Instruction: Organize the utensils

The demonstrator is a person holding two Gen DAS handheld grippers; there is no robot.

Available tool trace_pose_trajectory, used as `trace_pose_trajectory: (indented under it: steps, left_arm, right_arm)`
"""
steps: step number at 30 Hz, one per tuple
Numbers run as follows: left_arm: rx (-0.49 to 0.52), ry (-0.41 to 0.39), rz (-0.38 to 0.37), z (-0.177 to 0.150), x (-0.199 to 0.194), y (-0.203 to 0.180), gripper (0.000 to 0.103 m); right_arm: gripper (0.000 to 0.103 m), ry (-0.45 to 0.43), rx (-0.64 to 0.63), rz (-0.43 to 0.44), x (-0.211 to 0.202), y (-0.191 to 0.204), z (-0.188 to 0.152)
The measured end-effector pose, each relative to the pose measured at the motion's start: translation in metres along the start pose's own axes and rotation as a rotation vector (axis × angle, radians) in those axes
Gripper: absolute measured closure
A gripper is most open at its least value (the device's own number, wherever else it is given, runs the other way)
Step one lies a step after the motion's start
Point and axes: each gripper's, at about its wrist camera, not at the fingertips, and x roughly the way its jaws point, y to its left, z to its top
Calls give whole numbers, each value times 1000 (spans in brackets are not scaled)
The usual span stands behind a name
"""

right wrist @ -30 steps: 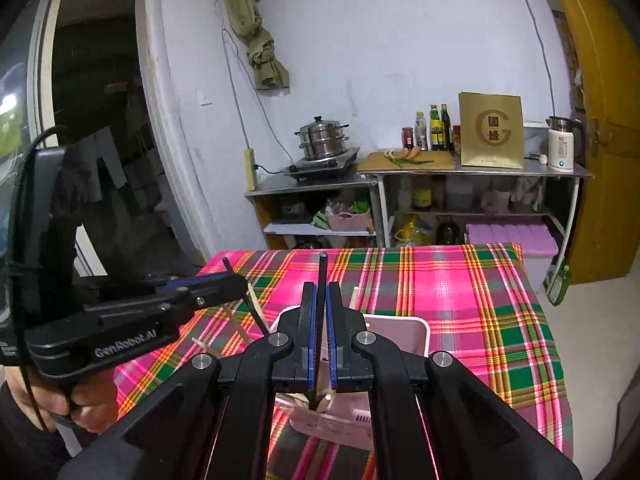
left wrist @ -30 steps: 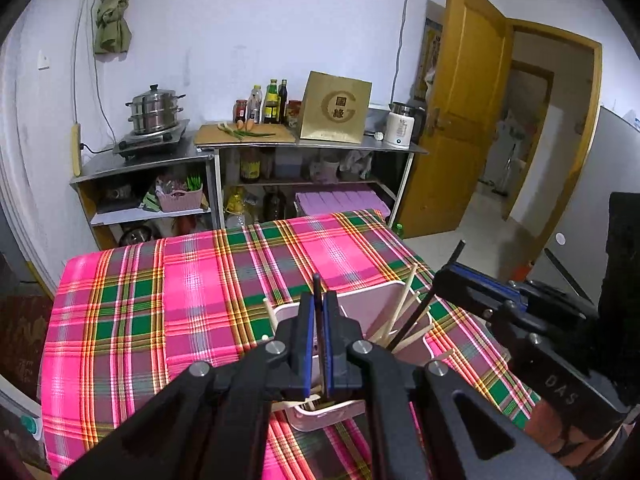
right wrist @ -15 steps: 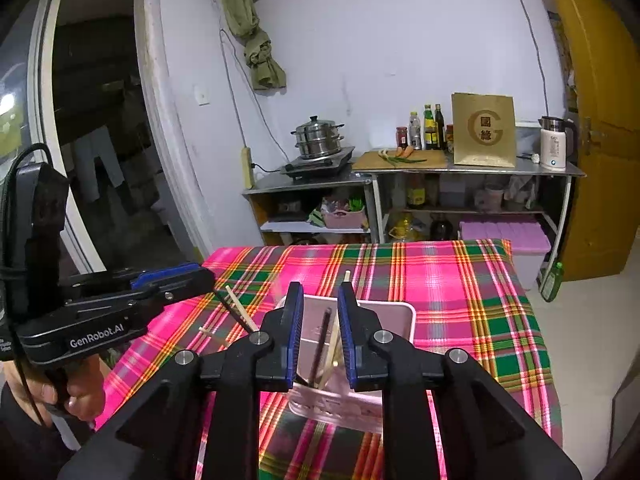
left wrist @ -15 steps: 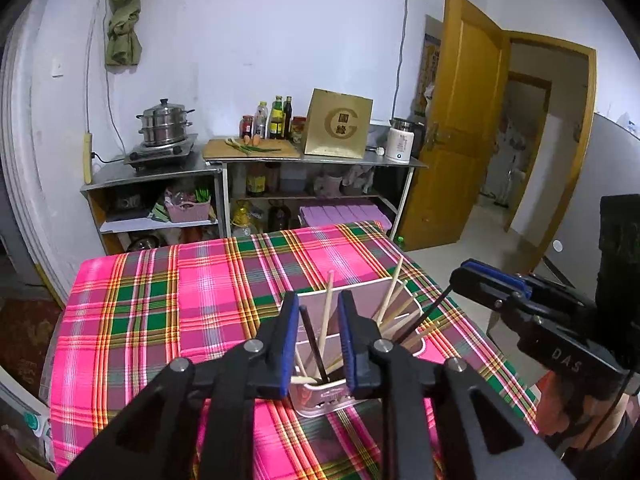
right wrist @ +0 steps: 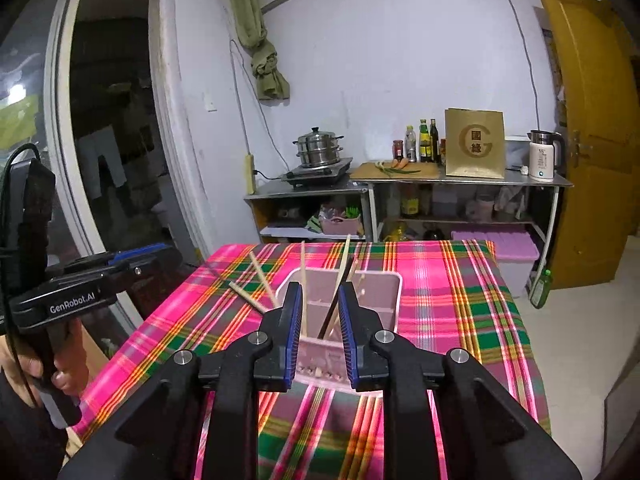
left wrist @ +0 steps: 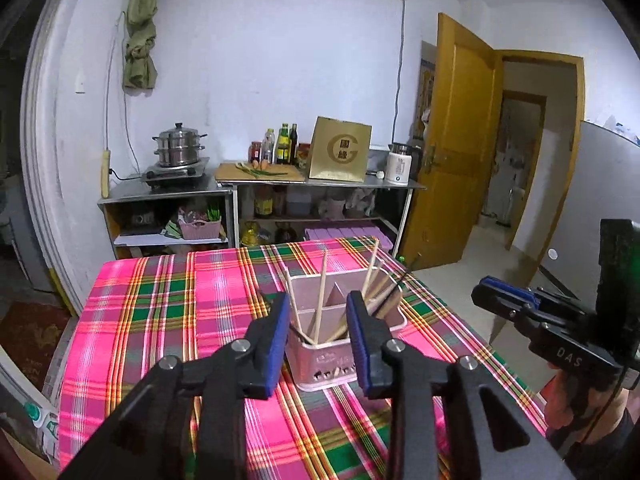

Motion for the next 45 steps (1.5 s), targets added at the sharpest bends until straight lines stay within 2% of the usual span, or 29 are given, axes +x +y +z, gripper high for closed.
trace_pose_trajectory:
  steps: [8,20,33,45]
  left_arm:
    - [-26,21,12,-63,-18,-11,70]
    - [-47,15,75,-138,-47,-29,70]
    - [-75,14,94,-185,-64,-40,70]
    - [-51,34,114,-203,-61,-54,70]
  right_arm:
    - [77,22,-4,-8,-28,13,-53]
    - [77,43,-31,-65,-65,34,-128]
    - [76,53,-3,-98,-81,45,-180]
    - [76,64,-23,-123,-81,47,-190]
